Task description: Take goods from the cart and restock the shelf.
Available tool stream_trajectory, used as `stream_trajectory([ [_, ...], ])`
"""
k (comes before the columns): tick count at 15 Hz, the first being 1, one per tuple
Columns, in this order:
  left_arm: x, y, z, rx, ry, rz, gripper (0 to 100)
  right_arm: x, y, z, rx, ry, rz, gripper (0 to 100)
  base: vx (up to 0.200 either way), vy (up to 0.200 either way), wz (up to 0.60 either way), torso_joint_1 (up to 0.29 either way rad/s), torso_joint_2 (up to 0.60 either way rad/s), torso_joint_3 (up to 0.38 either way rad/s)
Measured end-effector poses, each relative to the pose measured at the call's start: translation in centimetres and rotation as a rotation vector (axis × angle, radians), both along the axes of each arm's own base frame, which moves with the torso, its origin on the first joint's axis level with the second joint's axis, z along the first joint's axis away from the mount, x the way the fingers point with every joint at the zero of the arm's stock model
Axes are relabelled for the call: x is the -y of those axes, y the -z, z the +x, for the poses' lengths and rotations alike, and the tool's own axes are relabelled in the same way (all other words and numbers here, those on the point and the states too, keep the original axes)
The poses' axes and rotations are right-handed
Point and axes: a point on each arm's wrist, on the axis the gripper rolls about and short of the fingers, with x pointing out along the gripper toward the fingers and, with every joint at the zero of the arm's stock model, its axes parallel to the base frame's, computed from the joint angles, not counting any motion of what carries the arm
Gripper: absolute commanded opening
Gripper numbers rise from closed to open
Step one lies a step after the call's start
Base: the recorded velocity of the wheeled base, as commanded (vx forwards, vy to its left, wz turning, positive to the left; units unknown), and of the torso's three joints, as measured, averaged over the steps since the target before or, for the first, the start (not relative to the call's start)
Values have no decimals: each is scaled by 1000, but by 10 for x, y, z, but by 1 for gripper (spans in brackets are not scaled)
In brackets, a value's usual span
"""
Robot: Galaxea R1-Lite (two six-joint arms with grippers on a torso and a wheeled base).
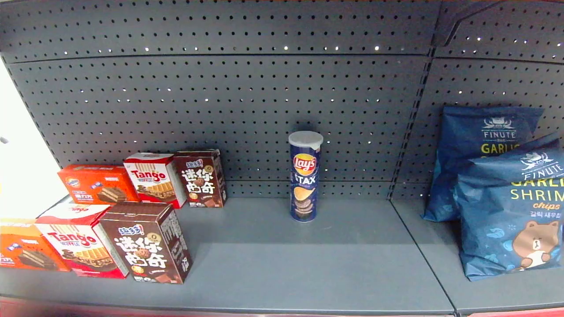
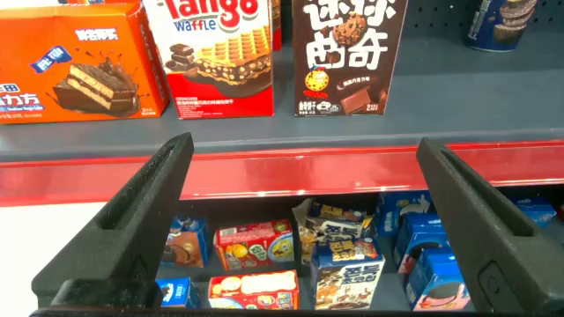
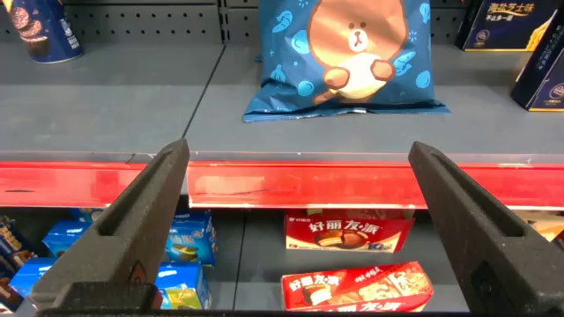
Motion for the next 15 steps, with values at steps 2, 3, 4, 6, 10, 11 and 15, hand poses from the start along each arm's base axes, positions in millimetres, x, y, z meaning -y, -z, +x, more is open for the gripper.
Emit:
stream_trajectory([
  [2, 0, 0, 0, 0, 0, -1, 100, 0, 0, 0, 0, 1, 0, 100, 0, 0, 0, 0, 0, 0],
  [3, 0, 0, 0, 0, 0, -1, 100, 0, 0, 0, 0, 1, 0, 100, 0, 0, 0, 0, 0, 0],
  [4, 0, 0, 0, 0, 0, -1, 100, 0, 0, 0, 0, 1, 0, 100, 0, 0, 0, 0, 0, 0],
  [6, 0, 0, 0, 0, 0, -1, 100, 0, 0, 0, 0, 0, 0, 100, 0, 0, 0, 0, 0, 0],
  [10, 0, 0, 0, 0, -1, -1, 100, 0, 0, 0, 0, 1, 0, 100, 0, 0, 450, -2, 2, 2],
  [11, 0, 0, 0, 0, -1, -1, 100, 0, 0, 0, 0, 2, 0, 100, 0, 0, 600, 2, 2, 7],
  [15, 0, 0, 0, -1, 0, -1, 100, 0, 0, 0, 0, 1, 0, 100, 0, 0, 600, 5, 1, 2],
])
